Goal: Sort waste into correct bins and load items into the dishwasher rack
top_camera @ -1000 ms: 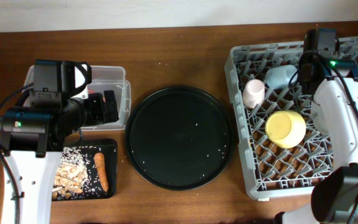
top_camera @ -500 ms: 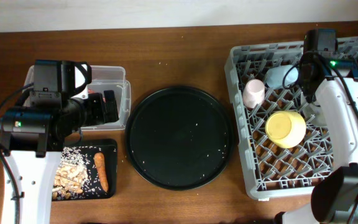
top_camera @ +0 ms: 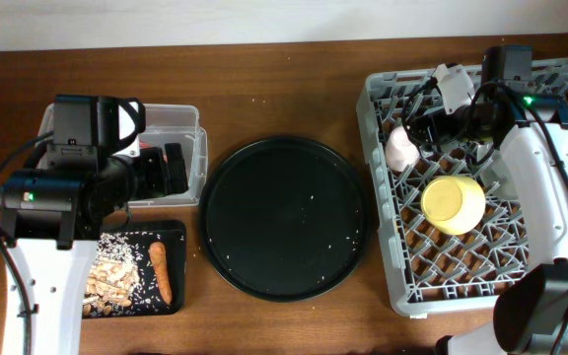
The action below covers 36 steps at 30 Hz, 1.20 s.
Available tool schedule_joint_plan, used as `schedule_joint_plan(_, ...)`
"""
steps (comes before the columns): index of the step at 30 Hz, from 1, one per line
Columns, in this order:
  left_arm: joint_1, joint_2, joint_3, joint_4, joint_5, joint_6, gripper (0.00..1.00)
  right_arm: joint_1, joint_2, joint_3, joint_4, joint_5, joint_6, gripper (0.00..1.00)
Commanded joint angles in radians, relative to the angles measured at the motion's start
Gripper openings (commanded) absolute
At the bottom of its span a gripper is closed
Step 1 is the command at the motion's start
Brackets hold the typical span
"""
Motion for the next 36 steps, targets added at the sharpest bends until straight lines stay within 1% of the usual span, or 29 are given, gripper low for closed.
schedule_joint_plan(1,0.003,0.001,0.002,-0.001,-0.004,-0.013,0.99,0.005,-0.02,0.008,-0.001,-0.02,0.012,0.98)
schedule_joint_plan(8,0.003,0.0,0.002,-0.001,-0.004,-0.013,0.99,0.012,-0.027,0.008,-0.001,-0.013,0.011,0.98)
schedule_joint_plan(10,0.003,0.001,0.002,-0.001,-0.004,-0.013,0.99,0.012,-0.054,0.008,-0.001,-0.013,0.012,0.98)
schedule_joint_plan(14,0.003,0.001,0.002,-0.001,-0.004,-0.013,0.99,0.011,-0.206,0.008,-0.001,-0.012,0.012,0.98)
schedule_joint_plan(21,0.003,0.001,0.002,-0.001,-0.004,-0.013,0.99,0.011,-0.62,0.008,-0.001,-0.012,0.011,0.98)
schedule_joint_plan(24,0.003,0.001,0.002,-0.001,-0.004,-0.013,0.99,0.011,-0.829,0.008,-0.001,-0.013,0.012,0.98)
schedule_joint_plan(27,0.003,0.001,0.002,-0.001,-0.004,-0.013,0.99,0.011,-0.945,0.008,-0.002,-0.005,0.011,0.98)
schedule_joint_plan(29,0.003,0.001,0.002,-0.001,-0.004,-0.013,0.99,0.011,-0.988,0.008,-0.001,-0.005,0.011,0.98)
schedule_joint_plan(31,0.003,0.001,0.002,-0.001,-0.004,-0.013,0.99,0.011,-0.985,0.001,-0.002,-0.01,0.012,0.99)
schedule_joint_plan(34,0.003,0.001,0.002,-0.001,-0.004,-0.013,0.99,0.011,-1.041,-0.092,0.012,-0.024,0.012,0.98)
schedule_joint_plan(36,0.003,0.001,0.002,-0.001,-0.004,-0.013,0.99,0.011,-1.163,-0.293,0.101,-0.033,0.012,0.98)
